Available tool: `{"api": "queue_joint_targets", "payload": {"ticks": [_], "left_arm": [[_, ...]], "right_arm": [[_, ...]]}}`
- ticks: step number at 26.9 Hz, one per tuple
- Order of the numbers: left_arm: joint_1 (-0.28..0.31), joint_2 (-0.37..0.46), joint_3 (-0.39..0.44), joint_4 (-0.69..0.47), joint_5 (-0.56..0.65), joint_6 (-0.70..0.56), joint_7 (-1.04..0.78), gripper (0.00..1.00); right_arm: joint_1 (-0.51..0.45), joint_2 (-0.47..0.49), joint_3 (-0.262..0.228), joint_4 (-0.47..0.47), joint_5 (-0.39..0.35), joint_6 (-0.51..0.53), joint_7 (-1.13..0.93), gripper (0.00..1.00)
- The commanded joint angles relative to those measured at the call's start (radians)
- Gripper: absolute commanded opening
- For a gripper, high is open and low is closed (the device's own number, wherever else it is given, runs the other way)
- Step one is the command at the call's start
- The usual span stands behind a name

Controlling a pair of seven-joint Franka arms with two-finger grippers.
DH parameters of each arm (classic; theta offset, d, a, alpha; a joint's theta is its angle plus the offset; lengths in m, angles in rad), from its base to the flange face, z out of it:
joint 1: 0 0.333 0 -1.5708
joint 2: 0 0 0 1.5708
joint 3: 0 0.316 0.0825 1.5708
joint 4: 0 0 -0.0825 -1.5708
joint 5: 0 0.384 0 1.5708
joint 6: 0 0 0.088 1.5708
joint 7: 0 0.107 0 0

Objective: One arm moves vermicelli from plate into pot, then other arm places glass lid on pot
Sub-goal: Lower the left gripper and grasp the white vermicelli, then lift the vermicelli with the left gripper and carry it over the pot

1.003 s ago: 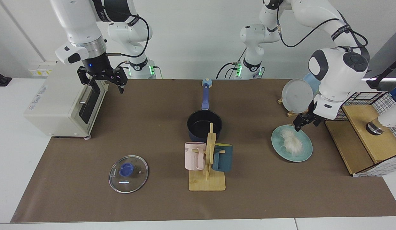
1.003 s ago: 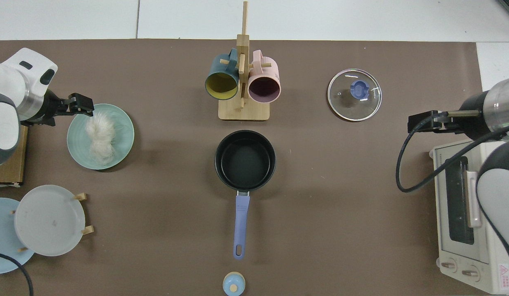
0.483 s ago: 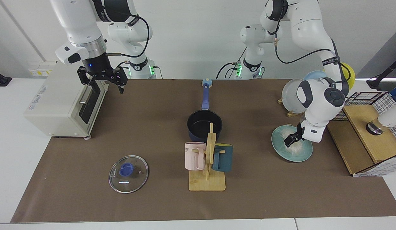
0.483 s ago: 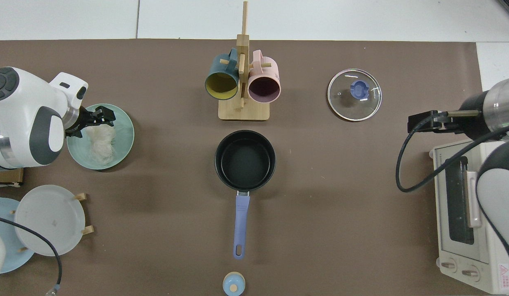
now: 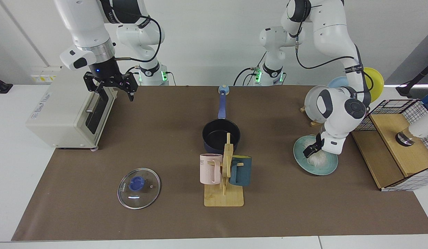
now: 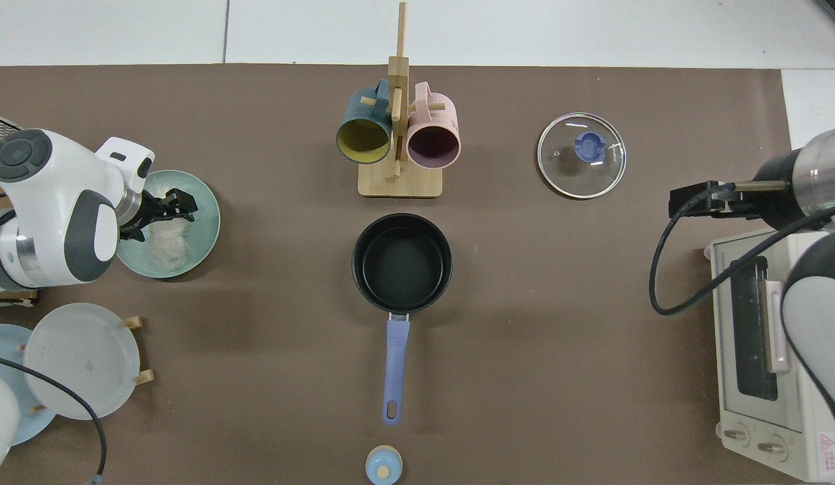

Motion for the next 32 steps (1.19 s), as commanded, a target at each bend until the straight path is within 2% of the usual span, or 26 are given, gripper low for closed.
{"api": "queue_joint_targets", "payload": {"ticks": [1, 2, 4, 5, 15, 21, 28, 32], "left_arm": [[-0.001, -0.038, 0.001, -0.051, 0.023, 0.052, 0.029, 0.73], [-0.001, -0.038, 0.001, -0.051, 0.023, 0.052, 0.038, 0.60], [-0.001, -0.037, 0.001, -0.046, 0.012, 0.051, 0.040, 0.23], [-0.001, -0.037, 0.001, -0.045, 0.011, 0.051, 0.040, 0.01], [-0.009, -0.047, -0.010, -0.013, 0.026, 0.017, 0.090, 0.00], [-0.006, -0.167, -0.013, 0.053, 0.012, -0.156, 0.263, 0.00], [-0.012, -0.274, -0.068, 0.127, 0.008, -0.372, 0.270, 0.00], [-0.015, -0.359, -0.112, 0.141, -0.070, -0.469, 0.253, 0.00]], "right_arm": [[-0.017, -0.002, 0.006, 0.000, 0.031, 0.001, -0.034, 1.00], [-0.017, -0.002, 0.006, 0.000, 0.031, 0.001, -0.034, 1.00], [-0.017, -0.002, 0.006, 0.000, 0.031, 0.001, -0.034, 1.00], [-0.017, -0.002, 0.006, 0.000, 0.031, 0.001, -0.034, 1.00], [-0.017, -0.002, 0.006, 0.000, 0.031, 0.001, -0.034, 1.00], [-0.017, -0.002, 0.006, 0.000, 0.031, 0.001, -0.034, 1.00], [-0.017, -0.002, 0.006, 0.000, 0.031, 0.001, -0.034, 1.00], [-0.015, -0.002, 0.006, 0.000, 0.031, 0.001, -0.034, 1.00]]}}
